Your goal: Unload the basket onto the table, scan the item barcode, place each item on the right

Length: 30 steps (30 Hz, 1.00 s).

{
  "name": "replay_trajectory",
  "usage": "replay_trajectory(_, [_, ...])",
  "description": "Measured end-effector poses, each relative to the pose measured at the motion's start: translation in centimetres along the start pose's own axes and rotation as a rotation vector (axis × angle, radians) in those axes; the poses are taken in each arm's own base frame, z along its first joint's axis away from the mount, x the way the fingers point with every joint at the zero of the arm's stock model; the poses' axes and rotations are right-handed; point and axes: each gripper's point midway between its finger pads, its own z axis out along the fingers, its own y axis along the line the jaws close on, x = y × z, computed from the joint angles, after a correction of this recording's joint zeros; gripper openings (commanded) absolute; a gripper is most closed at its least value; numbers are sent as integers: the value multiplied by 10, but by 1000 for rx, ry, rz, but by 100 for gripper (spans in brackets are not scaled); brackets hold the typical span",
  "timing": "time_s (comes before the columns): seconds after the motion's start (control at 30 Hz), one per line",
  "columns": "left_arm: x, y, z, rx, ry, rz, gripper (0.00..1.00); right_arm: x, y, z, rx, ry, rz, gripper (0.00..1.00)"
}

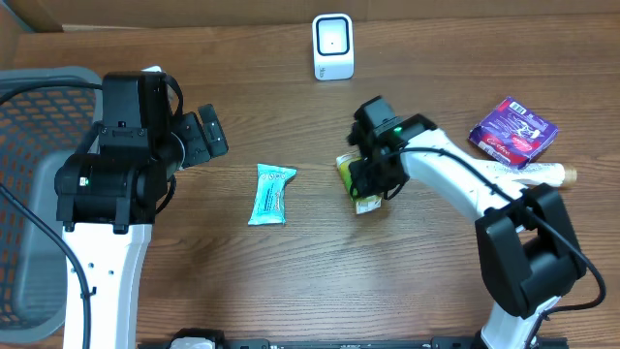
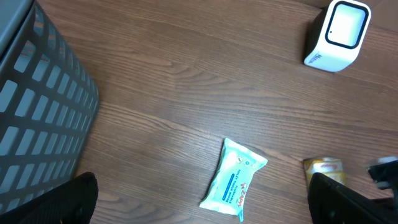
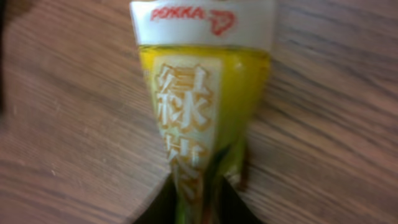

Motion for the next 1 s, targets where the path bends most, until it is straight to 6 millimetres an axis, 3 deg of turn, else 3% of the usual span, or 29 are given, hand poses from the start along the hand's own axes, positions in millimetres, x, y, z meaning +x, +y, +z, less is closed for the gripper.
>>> replay_trajectory(0.07, [0,0,0,0,0,0,99,0,5,0,16,-4,-38,55])
replay_trajectory(0.23, [0,0,0,0,0,0,100,-1,5,-8,43,1,-53,49])
replay_trajectory(0.37, [0,0,0,0,0,0,100,-16,10,-33,42,-22,-40,46])
replay_trajectory(0.57, [0,0,0,0,0,0,100,-39,19,-61,27,-103,-21,20])
replay_trajectory(0.67, [0,0,0,0,0,0,100,-42,18,-61,34,-115,5,4])
replay_trajectory(0.83, [0,0,0,0,0,0,100,-50,10,-50,62,-169,83,4])
replay_trajectory(1.0, [0,0,0,0,0,0,100,-44,2,-25,68,-180,140,4])
